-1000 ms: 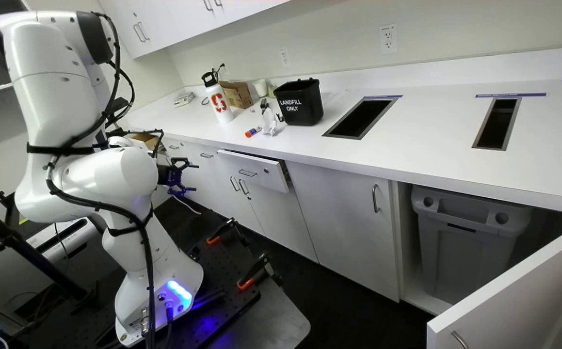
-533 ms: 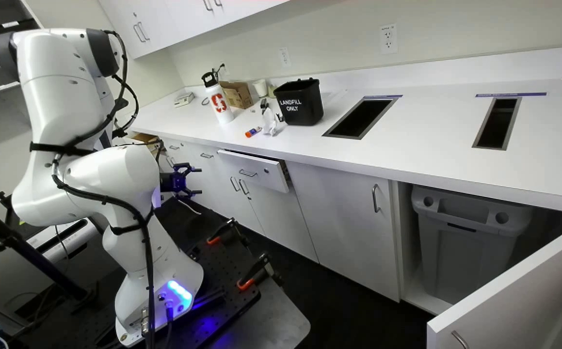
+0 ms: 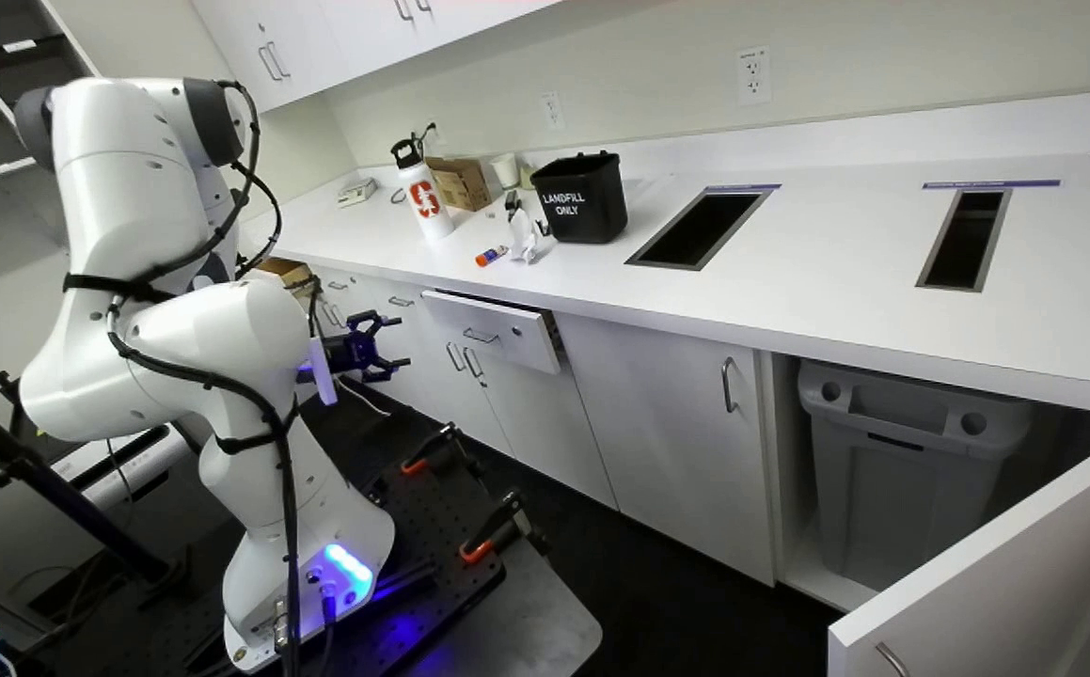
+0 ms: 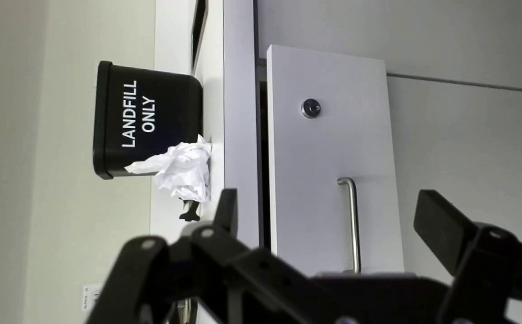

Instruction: Open the right drawer

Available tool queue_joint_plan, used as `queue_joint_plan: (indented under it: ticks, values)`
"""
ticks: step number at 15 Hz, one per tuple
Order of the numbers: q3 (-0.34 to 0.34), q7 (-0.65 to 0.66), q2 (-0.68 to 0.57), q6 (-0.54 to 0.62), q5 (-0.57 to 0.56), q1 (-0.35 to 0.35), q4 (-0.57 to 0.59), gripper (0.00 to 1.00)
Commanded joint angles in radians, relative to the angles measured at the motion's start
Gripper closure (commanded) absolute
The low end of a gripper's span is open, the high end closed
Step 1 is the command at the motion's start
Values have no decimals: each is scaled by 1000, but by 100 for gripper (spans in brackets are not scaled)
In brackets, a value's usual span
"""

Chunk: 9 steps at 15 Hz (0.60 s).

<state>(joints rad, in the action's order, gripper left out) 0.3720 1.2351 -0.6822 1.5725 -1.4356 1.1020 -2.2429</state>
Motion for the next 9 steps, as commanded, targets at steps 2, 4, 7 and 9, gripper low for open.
queue_joint_plan:
  ticks: [2, 4, 7, 9]
  values:
    - [-66, 153, -184, -97, -149, 21, 110, 0]
    - [-79, 209, -247, -118, -217, 8, 149, 0]
    - [-90, 224, -339, -158, -297, -1, 224, 0]
    - [-88, 211, -386, -177, -324, -13, 274, 0]
